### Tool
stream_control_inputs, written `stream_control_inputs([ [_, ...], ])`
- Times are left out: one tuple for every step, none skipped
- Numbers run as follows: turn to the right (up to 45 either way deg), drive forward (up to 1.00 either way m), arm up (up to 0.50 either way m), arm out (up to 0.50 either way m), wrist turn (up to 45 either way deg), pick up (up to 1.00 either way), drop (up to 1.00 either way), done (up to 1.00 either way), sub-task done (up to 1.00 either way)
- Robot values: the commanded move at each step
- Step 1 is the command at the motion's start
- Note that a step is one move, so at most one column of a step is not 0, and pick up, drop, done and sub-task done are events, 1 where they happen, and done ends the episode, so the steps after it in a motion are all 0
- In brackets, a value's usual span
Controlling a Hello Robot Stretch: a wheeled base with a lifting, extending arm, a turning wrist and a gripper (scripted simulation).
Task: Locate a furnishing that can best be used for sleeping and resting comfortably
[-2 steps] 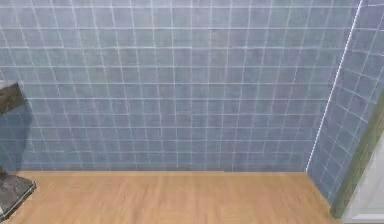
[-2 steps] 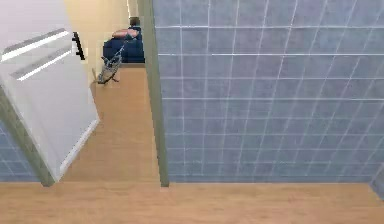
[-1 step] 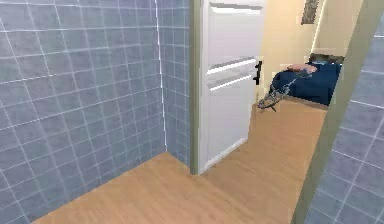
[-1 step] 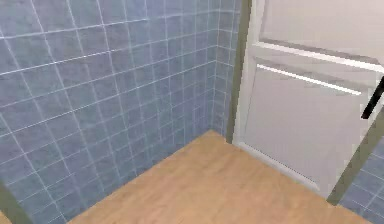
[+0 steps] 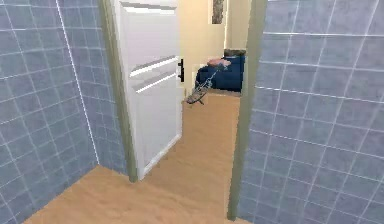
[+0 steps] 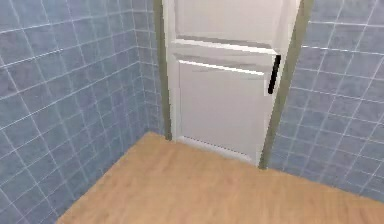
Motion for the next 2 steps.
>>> stream_control_inputs([
  [0.0,0.85,0.0,0.0,0.0,0.0,0.0,0.0,0.0],
  [0.0,0.6,0.0,0.0,0.0,0.0,0.0,0.0,0.0],
])
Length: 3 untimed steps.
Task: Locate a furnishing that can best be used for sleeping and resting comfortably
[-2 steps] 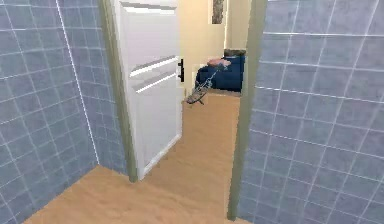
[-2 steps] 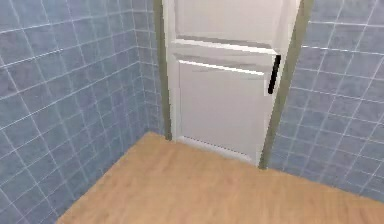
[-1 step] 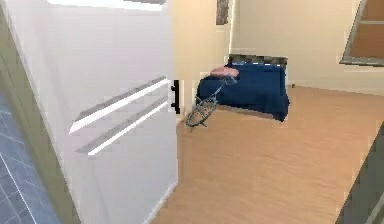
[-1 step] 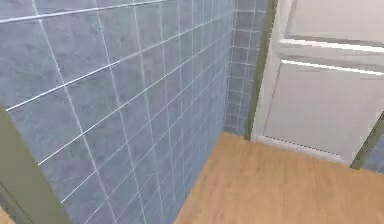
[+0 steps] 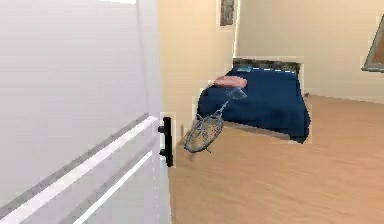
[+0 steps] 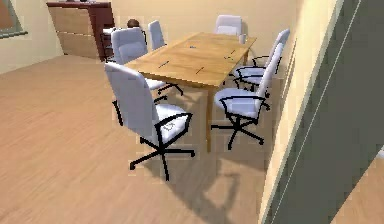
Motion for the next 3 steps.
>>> stream_control_inputs([
  [33.0,0.0,0.0,0.0,0.0,0.0,0.0,0.0,0.0],
  [0.0,1.0,0.0,0.0,0.0,0.0,0.0,0.0,0.0],
  [0.0,0.85,0.0,0.0,0.0,0.0,0.0,0.0,0.0],
])
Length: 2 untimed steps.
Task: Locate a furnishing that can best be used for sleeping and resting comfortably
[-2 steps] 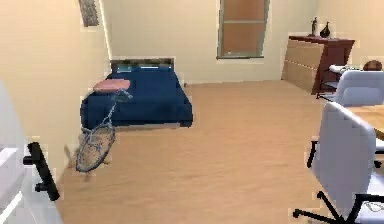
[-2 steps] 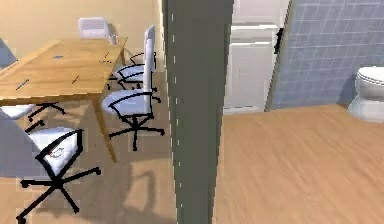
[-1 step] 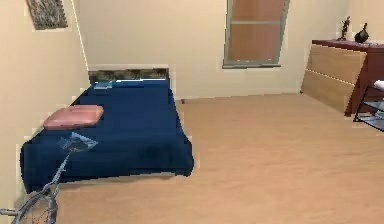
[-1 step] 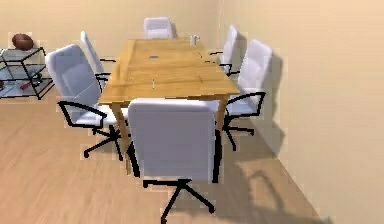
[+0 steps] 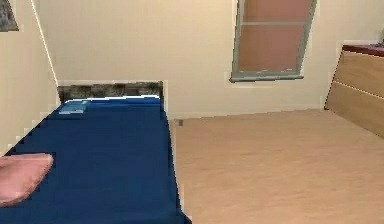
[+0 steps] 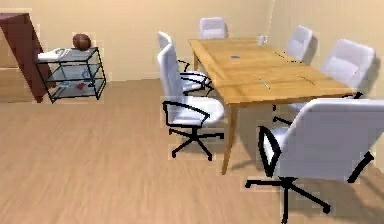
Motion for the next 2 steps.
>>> stream_control_inputs([
  [-27.0,0.0,0.0,0.0,0.0,0.0,0.0,0.0,0.0],
  [0.0,0.0,0.0,0.0,0.0,0.0,0.0,1.0,0.0],
])
